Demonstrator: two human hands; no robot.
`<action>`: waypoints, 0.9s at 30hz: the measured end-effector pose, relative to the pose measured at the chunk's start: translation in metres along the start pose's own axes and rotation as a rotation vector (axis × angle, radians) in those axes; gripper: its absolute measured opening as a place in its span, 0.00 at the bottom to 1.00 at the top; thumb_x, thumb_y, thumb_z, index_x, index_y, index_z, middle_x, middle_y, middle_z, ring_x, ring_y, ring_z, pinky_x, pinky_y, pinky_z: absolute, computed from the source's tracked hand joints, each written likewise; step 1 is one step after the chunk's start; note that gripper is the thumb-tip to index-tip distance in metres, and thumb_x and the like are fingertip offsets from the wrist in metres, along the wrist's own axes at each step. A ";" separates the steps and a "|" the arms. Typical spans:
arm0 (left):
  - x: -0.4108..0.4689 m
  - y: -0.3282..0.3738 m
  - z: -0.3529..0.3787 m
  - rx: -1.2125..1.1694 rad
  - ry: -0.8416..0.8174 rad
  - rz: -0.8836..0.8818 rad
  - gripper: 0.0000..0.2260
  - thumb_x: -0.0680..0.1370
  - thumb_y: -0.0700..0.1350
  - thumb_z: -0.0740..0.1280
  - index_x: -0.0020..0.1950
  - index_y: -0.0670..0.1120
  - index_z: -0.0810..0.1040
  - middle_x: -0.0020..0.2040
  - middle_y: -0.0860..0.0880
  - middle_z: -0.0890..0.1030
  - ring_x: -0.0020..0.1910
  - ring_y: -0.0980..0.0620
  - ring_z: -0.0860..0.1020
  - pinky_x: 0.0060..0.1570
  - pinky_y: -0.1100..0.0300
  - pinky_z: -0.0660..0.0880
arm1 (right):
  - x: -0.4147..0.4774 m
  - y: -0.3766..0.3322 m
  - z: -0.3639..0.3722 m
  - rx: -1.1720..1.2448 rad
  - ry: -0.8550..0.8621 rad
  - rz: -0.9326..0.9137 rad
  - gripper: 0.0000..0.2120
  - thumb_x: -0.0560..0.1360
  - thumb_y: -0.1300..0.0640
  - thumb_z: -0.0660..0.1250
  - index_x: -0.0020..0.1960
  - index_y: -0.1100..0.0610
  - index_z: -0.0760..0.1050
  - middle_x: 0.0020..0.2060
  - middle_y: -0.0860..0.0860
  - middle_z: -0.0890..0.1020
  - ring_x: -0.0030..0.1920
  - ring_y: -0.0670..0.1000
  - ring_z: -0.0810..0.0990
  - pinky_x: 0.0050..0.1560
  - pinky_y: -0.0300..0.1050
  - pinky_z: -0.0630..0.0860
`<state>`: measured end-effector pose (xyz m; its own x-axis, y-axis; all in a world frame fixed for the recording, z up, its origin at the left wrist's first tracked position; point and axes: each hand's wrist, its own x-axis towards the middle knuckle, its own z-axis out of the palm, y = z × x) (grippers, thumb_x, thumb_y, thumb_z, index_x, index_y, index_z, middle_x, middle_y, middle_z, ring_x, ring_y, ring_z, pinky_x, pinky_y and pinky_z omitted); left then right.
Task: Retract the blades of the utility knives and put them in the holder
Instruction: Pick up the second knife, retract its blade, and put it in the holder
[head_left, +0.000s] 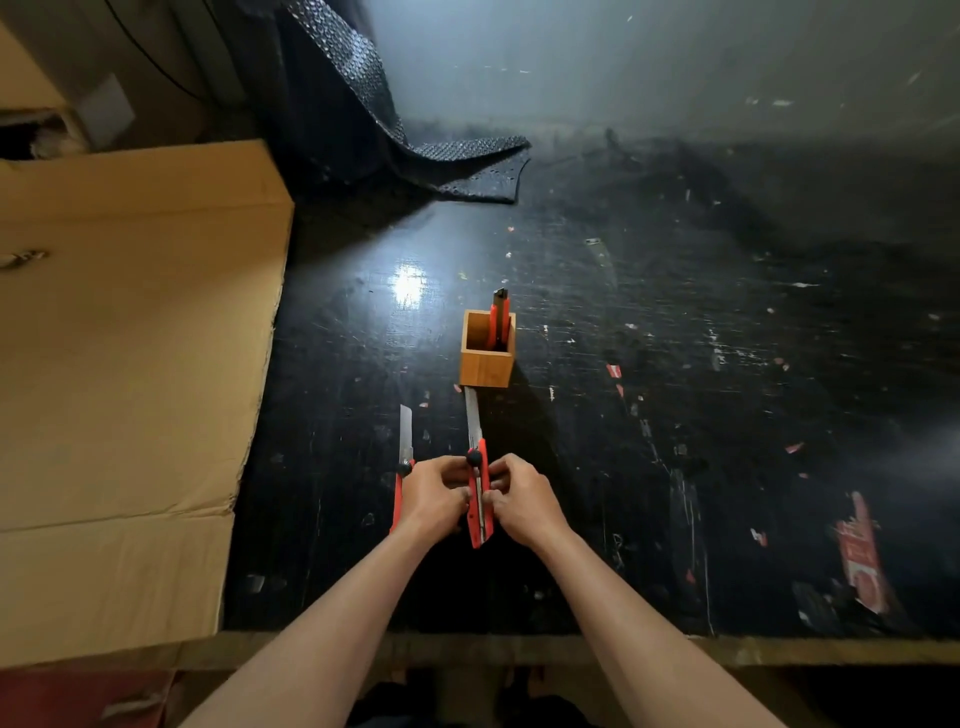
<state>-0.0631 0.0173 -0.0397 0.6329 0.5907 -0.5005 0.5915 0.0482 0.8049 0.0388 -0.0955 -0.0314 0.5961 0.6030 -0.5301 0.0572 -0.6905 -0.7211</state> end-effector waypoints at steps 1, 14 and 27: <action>-0.001 0.003 -0.002 -0.019 0.006 0.018 0.17 0.77 0.34 0.73 0.62 0.48 0.83 0.52 0.52 0.87 0.52 0.54 0.86 0.54 0.50 0.84 | -0.001 -0.003 -0.003 0.031 0.008 -0.004 0.12 0.78 0.60 0.70 0.60 0.51 0.76 0.46 0.48 0.84 0.44 0.45 0.86 0.45 0.44 0.85; -0.017 0.111 -0.055 -0.392 -0.106 0.284 0.20 0.76 0.29 0.71 0.66 0.44 0.79 0.55 0.38 0.86 0.51 0.40 0.87 0.49 0.44 0.85 | -0.016 -0.097 -0.079 0.316 0.086 -0.394 0.11 0.75 0.67 0.72 0.54 0.56 0.78 0.47 0.56 0.87 0.46 0.53 0.88 0.48 0.55 0.86; -0.030 0.224 -0.084 -0.449 -0.108 0.475 0.29 0.74 0.19 0.59 0.68 0.43 0.79 0.49 0.43 0.89 0.46 0.44 0.88 0.44 0.50 0.86 | -0.035 -0.200 -0.159 0.079 0.346 -0.690 0.16 0.80 0.58 0.70 0.67 0.51 0.76 0.53 0.52 0.85 0.52 0.50 0.85 0.51 0.50 0.85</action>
<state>0.0084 0.0781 0.1825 0.8339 0.5476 -0.0682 -0.0155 0.1468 0.9890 0.1337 -0.0423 0.2024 0.6635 0.7178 0.2111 0.4568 -0.1652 -0.8741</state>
